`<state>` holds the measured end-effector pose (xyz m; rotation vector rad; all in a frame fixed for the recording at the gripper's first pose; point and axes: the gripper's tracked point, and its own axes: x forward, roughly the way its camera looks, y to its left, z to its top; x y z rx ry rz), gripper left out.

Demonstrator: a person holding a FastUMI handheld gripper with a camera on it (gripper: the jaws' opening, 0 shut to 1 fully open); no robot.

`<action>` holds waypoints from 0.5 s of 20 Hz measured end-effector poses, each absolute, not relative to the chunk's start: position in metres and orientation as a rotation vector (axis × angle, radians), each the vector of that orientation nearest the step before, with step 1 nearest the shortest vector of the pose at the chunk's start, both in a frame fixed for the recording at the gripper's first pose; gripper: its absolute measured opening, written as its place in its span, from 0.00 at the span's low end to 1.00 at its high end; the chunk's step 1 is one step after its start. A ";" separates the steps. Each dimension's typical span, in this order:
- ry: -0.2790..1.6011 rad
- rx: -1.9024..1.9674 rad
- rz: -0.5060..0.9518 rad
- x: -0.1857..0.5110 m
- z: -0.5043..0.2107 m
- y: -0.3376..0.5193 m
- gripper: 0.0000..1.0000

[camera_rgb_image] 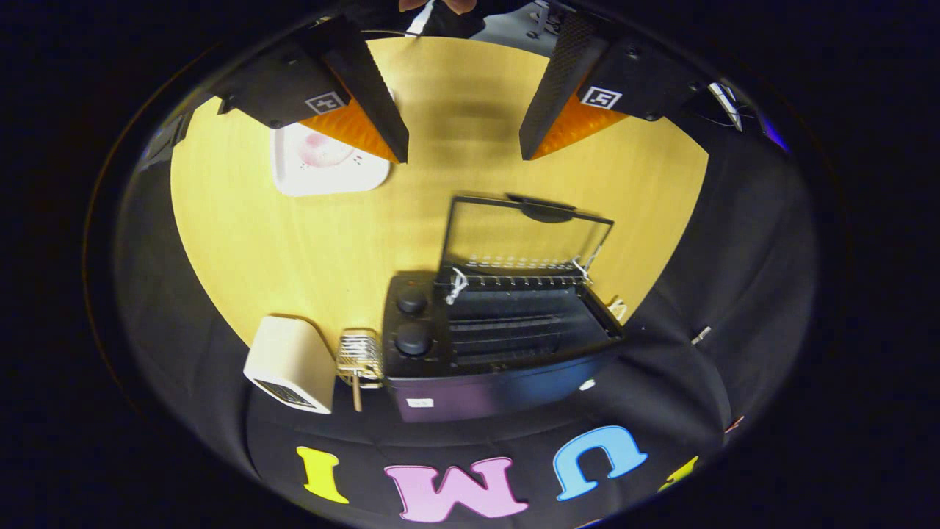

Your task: Open the toaster oven, put the food inside, and close the toaster oven door.

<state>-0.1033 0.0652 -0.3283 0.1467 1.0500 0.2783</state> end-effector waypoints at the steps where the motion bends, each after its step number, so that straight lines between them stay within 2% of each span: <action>1: 1.071 0.138 0.260 -0.104 -0.334 0.046 1.00; 10: 1.278 0.063 0.209 -0.107 -0.387 -0.079 0.99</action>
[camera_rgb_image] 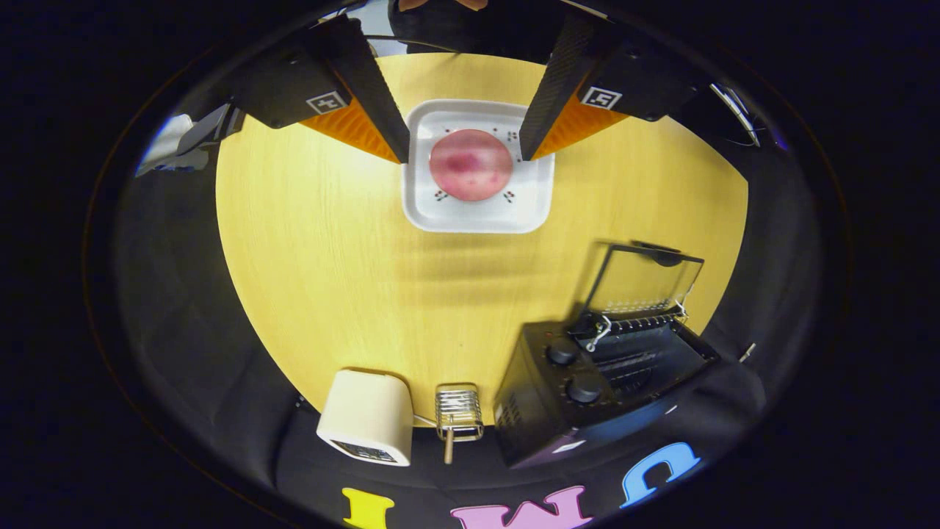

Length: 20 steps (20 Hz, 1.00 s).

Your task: Open the toaster oven, put the food inside, and close the toaster oven door.

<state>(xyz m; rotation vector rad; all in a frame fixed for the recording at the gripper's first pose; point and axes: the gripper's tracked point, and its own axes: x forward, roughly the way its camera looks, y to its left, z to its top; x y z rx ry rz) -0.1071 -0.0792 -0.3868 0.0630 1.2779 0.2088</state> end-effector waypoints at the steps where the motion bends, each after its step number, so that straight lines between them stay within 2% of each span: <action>1: 1.306 0.060 0.206 -0.109 -0.393 -0.088 0.98; 6: 1.391 0.131 0.190 -0.106 -0.417 -0.110 0.95; 9: 1.431 0.138 0.196 -0.107 -0.431 -0.114 0.86; 10: 1.439 0.146 0.208 -0.107 -0.435 -0.112 0.86; 12: 1.470 0.157 0.202 -0.106 -0.444 -0.111 0.65; 13: 1.483 0.158 0.202 -0.108 -0.444 -0.110 0.61; 18: 1.480 0.090 0.222 -0.101 -0.473 -0.103 0.61; 19: 1.497 0.100 0.224 -0.106 -0.461 -0.105 0.19; 20: 1.505 0.101 0.222 -0.106 -0.460 -0.105 0.20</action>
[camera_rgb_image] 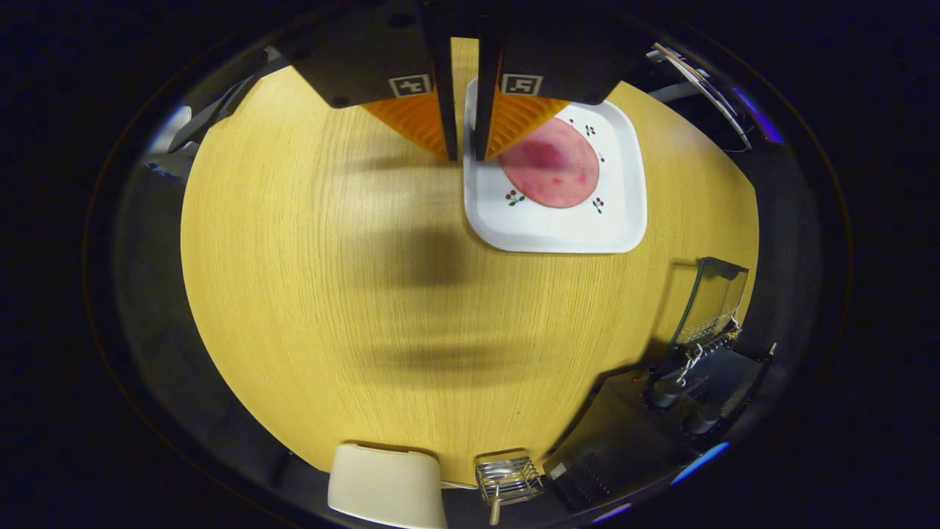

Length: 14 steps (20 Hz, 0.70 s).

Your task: Open the toaster oven, put the food inside, and close the toaster oven door.

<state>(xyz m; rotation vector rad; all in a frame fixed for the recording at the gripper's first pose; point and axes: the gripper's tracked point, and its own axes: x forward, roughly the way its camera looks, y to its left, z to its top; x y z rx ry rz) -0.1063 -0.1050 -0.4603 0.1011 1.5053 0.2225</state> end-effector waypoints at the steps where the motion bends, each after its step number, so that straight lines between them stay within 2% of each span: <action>1: 1.496 0.113 0.233 -0.104 -0.453 -0.108 0.25; 3: 1.484 0.157 0.259 -0.104 -0.460 -0.103 0.11; 5: 1.486 0.252 0.267 -0.109 -0.459 -0.100 0.07; 14: 1.362 0.773 0.201 -0.119 -0.432 -0.086 0.05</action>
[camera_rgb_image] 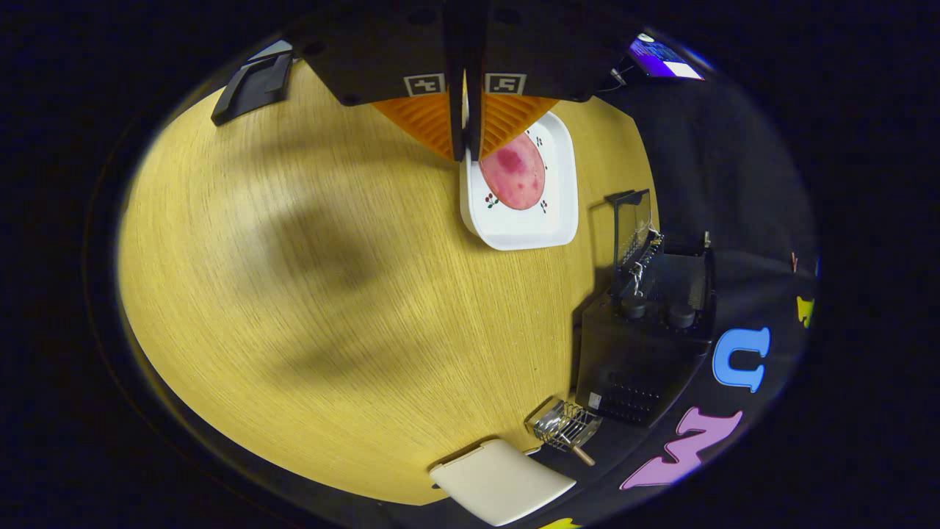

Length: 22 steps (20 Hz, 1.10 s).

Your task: Open the toaster oven, put the food inside, and close the toaster oven door.

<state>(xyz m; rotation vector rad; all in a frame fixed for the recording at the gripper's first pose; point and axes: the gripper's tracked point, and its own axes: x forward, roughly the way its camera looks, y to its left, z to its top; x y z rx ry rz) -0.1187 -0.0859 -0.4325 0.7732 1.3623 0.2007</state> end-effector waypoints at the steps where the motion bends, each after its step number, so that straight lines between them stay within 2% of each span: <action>1: 1.348 0.809 0.187 -0.118 -0.430 -0.085 0.05; 7: 1.268 0.973 0.091 -0.129 -0.387 -0.057 0.05; 15: 1.164 1.179 0.025 -0.094 -0.336 0.049 0.05; 22: 1.077 1.306 -0.180 -0.040 -0.341 0.133 0.05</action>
